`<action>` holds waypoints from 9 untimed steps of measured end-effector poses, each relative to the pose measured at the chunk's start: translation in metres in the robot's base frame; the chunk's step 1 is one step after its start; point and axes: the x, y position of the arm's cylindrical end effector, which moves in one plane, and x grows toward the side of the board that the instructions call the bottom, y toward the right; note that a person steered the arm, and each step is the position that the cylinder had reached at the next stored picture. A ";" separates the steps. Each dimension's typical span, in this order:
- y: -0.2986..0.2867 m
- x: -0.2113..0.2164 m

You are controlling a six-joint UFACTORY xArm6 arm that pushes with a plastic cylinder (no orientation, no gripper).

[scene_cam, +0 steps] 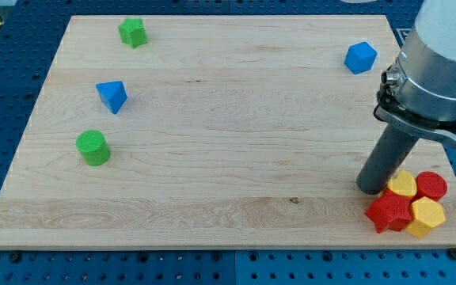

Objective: Slightly push the blue cube to the center right of the board

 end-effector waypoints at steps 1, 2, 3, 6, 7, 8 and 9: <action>-0.013 -0.038; 0.013 -0.090; 0.048 -0.102; 0.047 -0.107; 0.047 -0.163; 0.045 -0.207; 0.022 -0.232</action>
